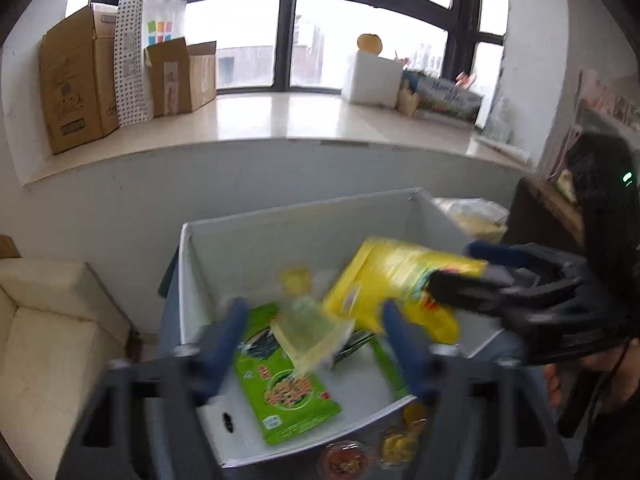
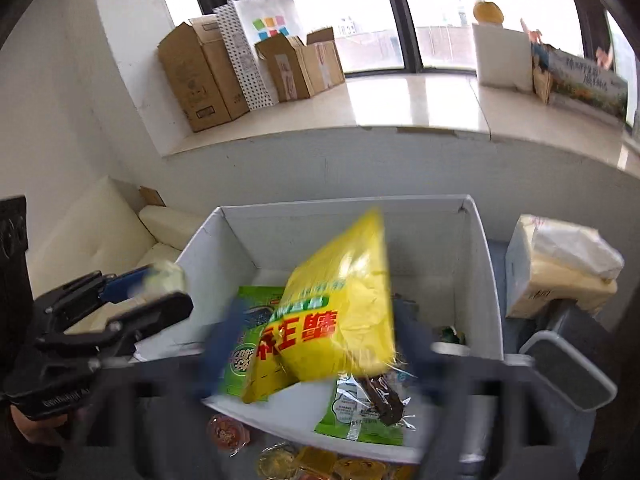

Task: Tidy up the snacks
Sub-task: 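Carry the yellow bag and jelly cup over the box and release them, then move both tools back toward the remaining jelly cups, then grasp a yellow jelly cup with the right tool while the left tool grasps a pink jelly cup, then carry both jelly cups over the box and open both tools, then move both tools back toward the last jelly cups, then grasp a pink jelly cup with the right tool while the left tool grasps a yellow jelly cup, then carry both jelly cups over the box and release them inside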

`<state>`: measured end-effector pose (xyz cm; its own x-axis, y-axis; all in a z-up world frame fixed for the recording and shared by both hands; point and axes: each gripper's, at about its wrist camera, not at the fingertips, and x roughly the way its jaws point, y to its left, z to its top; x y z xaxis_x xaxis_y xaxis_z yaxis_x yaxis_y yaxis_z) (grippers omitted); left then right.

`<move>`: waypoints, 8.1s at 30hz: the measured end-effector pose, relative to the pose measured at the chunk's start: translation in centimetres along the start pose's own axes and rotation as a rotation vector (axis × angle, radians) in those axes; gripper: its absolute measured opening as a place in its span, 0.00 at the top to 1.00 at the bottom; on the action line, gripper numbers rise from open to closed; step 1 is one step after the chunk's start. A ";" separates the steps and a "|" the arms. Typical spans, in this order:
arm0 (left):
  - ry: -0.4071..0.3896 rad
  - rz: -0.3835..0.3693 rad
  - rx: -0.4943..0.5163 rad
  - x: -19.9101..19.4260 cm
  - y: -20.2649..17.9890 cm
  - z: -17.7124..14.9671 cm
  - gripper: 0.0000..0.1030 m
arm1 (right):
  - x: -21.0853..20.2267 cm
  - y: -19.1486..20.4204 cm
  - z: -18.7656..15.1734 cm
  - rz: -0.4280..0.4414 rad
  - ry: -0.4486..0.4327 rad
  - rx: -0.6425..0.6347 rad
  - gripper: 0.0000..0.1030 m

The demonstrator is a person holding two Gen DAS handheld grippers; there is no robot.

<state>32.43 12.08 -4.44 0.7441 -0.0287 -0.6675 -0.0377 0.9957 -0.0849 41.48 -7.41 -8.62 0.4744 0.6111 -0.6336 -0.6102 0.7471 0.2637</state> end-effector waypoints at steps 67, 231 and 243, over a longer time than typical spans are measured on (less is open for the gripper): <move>0.111 -0.012 -0.198 -1.1 -3.4 -16.1 0.01 | -5.5 -2.7 -17.2 -0.151 0.056 -0.114 0.63; 0.146 -0.014 -0.103 4.7 -7.3 -15.6 0.61 | -15.3 1.7 -25.5 -0.134 0.033 0.082 0.53; 0.052 -0.041 -0.055 -1.4 -7.0 -16.2 0.61 | -15.0 2.0 -24.7 -0.102 0.025 0.056 0.53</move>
<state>20.82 3.72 -14.88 0.7104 -0.0756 -0.6997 -0.0455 0.9872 -0.1529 17.45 -21.55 -16.52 0.5157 0.5249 -0.6771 -0.5230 0.8189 0.2365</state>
